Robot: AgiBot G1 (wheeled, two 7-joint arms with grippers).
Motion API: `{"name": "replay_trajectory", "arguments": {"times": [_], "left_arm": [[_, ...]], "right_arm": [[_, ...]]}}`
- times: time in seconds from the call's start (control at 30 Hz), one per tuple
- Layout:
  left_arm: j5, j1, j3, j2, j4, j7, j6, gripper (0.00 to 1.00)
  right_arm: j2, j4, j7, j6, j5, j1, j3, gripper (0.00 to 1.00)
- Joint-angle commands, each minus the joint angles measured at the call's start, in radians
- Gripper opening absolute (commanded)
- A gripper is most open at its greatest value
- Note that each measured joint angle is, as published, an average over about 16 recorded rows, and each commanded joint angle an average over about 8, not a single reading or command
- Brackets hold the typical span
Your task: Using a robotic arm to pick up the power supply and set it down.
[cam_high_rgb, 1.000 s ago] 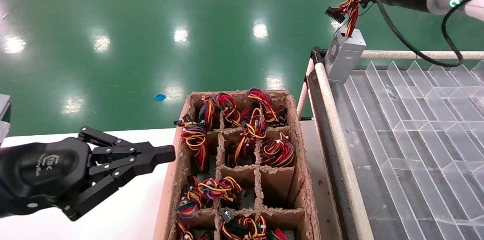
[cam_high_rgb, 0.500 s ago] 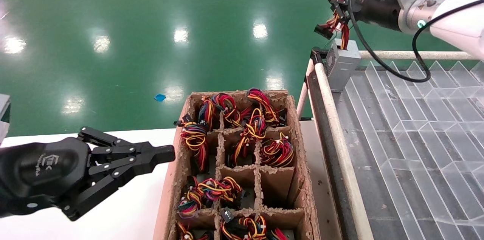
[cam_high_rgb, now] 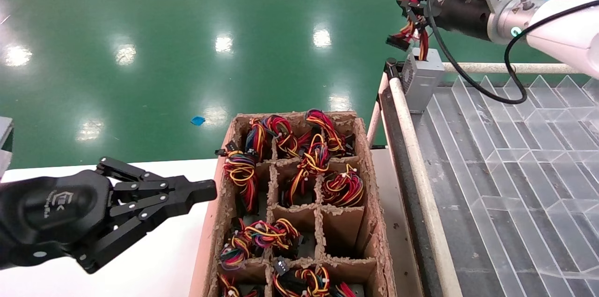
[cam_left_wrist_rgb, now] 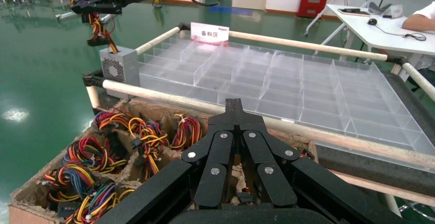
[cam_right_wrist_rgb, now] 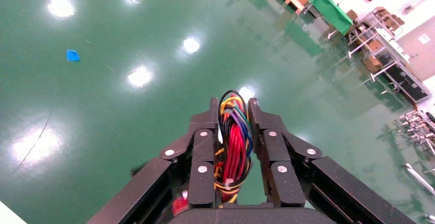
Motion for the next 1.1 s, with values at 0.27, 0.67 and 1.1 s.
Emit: {"name": "replay_trajectory", "arguments": {"times": [0.27,0.67,1.1], "left_arm": [[0.0,0.0,0.0,0.0,0.0,0.0,0.0,0.0],[0.0,0.0,0.0,0.0,0.0,0.0,0.0,0.0],[0.0,0.0,0.0,0.0,0.0,0.0,0.0,0.06]], "right_arm": [[-0.001,0.002,0.003,-0.003,-0.008,0.009,-0.006,1.0],[0.015,0.022,-0.017,-0.009,0.014,0.025,0.01,1.0],[0.103,0.2,0.069,-0.124,0.119,-0.1,0.048,1.0]]}}
